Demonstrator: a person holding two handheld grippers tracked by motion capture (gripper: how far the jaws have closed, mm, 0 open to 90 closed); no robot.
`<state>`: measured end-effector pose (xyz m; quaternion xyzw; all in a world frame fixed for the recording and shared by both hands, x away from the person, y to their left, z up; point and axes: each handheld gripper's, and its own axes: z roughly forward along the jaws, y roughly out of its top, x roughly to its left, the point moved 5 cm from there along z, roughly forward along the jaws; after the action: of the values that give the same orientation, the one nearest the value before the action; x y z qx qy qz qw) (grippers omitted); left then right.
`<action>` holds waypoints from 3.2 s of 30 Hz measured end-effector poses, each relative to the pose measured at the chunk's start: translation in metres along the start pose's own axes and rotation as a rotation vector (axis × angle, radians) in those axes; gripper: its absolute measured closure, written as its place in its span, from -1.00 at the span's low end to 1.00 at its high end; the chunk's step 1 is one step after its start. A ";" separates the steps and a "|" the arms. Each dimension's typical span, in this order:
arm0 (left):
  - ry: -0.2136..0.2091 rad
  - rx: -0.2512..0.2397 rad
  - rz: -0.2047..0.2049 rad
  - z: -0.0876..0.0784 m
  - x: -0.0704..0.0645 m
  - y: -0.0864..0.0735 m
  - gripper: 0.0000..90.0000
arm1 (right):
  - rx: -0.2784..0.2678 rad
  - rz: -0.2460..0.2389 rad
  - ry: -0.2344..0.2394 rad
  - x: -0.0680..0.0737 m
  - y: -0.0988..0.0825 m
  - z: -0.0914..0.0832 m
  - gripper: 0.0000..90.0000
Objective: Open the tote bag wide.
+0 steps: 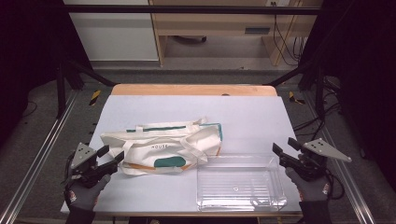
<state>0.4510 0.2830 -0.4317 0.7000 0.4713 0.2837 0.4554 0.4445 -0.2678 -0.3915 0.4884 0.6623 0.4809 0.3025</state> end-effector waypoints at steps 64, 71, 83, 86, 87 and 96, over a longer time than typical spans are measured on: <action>-0.077 0.142 0.005 0.007 -0.016 -0.020 0.82 | 0.273 -0.225 0.216 0.221 -0.001 0.141 0.71; -0.063 0.136 -0.001 0.009 -0.013 -0.021 0.79 | 0.308 -0.206 0.275 0.223 -0.005 0.134 0.96; -0.033 0.042 -0.048 -0.001 -0.012 -0.007 0.22 | 0.333 -0.202 0.347 0.225 -0.025 0.121 0.96; -0.025 -0.006 -0.053 -0.005 -0.013 0.007 0.19 | 0.340 -0.220 0.348 0.227 -0.027 0.119 0.96; -0.028 -0.012 -0.048 -0.003 -0.013 0.013 0.21 | 0.338 -0.219 0.351 0.227 -0.027 0.118 0.96; -0.042 0.083 0.027 0.053 -0.021 0.026 0.58 | 0.342 -0.227 0.384 0.228 -0.028 0.116 0.96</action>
<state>0.4967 0.2406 -0.4300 0.7304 0.4637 0.2553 0.4317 0.4577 -0.0162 -0.4427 0.3550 0.8295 0.4089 0.1366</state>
